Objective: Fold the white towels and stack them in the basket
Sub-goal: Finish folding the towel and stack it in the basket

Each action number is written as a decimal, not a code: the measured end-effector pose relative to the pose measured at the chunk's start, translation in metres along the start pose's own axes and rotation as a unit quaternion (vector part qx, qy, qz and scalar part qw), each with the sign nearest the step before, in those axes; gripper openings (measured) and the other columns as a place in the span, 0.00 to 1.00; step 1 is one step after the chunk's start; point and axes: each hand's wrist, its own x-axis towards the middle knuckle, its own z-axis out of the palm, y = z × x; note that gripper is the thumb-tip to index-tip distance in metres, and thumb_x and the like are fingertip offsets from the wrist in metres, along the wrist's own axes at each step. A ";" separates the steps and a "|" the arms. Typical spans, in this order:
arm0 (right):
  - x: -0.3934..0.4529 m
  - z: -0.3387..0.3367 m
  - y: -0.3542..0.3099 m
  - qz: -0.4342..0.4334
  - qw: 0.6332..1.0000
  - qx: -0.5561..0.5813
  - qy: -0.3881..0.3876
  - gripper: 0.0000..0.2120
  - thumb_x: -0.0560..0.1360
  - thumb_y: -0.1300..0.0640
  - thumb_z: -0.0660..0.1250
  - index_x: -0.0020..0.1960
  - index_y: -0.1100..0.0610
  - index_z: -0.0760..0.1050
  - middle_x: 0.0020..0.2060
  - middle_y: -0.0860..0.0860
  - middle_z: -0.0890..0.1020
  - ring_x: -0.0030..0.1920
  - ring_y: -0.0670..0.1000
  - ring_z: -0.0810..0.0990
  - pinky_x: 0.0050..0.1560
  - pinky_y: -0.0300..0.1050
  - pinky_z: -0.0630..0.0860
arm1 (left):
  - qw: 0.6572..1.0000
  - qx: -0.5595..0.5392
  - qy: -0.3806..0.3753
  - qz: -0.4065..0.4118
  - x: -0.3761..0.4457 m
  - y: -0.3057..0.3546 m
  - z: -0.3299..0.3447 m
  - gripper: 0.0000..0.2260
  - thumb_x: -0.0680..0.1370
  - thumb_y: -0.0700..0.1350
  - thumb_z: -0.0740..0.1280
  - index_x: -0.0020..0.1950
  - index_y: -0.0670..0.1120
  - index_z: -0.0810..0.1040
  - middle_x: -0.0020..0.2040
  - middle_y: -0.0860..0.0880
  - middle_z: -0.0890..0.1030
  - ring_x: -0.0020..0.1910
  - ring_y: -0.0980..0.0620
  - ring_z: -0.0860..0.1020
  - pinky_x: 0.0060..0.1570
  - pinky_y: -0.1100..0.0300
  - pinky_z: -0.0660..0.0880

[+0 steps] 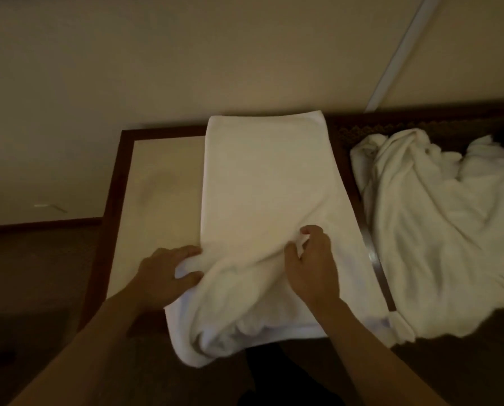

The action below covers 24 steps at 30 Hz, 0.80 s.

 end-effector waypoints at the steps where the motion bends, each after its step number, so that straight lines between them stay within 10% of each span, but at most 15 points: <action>1: -0.014 0.000 -0.002 0.026 0.998 0.044 -0.032 0.16 0.79 0.50 0.65 0.64 0.52 0.66 0.54 0.52 0.76 0.48 0.51 0.78 0.43 0.42 0.73 | 1.000 -0.008 0.006 -0.016 -0.011 0.000 0.003 0.24 0.76 0.69 0.63 0.69 0.62 0.72 0.63 0.61 0.76 0.61 0.54 0.75 0.62 0.52 0.72; 5: -0.060 -0.010 -0.026 0.138 0.969 0.136 -0.152 0.14 0.80 0.44 0.64 0.53 0.55 0.73 0.45 0.59 0.83 0.40 0.53 0.82 0.42 0.47 0.76 | 0.983 -0.118 0.138 -0.006 -0.065 0.030 0.010 0.06 0.82 0.54 0.65 0.53 0.53 0.78 0.46 0.55 0.80 0.45 0.56 0.79 0.39 0.69 0.69; 10: -0.108 -0.049 -0.047 0.212 0.901 0.290 -0.241 0.29 0.74 0.31 0.66 0.54 0.57 0.78 0.46 0.57 0.86 0.39 0.54 0.85 0.39 0.46 0.78 | 0.964 -0.154 0.144 0.164 -0.149 0.125 0.033 0.04 0.82 0.50 0.66 0.55 0.54 0.77 0.45 0.56 0.81 0.42 0.61 0.79 0.39 0.72 0.70; 15: -0.138 -0.093 -0.015 0.144 0.925 0.340 -0.086 0.05 0.75 0.62 0.70 0.49 0.55 0.82 0.46 0.55 0.86 0.48 0.58 0.83 0.49 0.51 0.81 | 0.946 -0.215 0.018 0.242 -0.196 0.181 0.075 0.13 0.80 0.53 0.69 0.64 0.54 0.77 0.51 0.56 0.80 0.48 0.61 0.78 0.46 0.72 0.72; 18: -0.146 -0.108 0.026 0.171 0.932 0.317 -0.044 0.09 0.73 0.59 0.70 0.53 0.53 0.81 0.50 0.54 0.84 0.50 0.57 0.82 0.54 0.54 0.79 | 0.906 -0.387 -0.067 0.157 -0.199 0.164 0.097 0.08 0.81 0.52 0.68 0.57 0.51 0.81 0.48 0.50 0.82 0.47 0.51 0.82 0.51 0.60 0.79; 24: -0.138 -0.096 0.103 0.212 0.945 0.234 -0.089 0.11 0.73 0.55 0.70 0.53 0.59 0.82 0.50 0.56 0.84 0.52 0.57 0.82 0.61 0.60 0.78 | 0.816 -0.509 0.153 -0.227 -0.152 0.078 0.144 0.07 0.83 0.43 0.64 0.60 0.46 0.78 0.59 0.43 0.80 0.56 0.45 0.79 0.52 0.53 0.77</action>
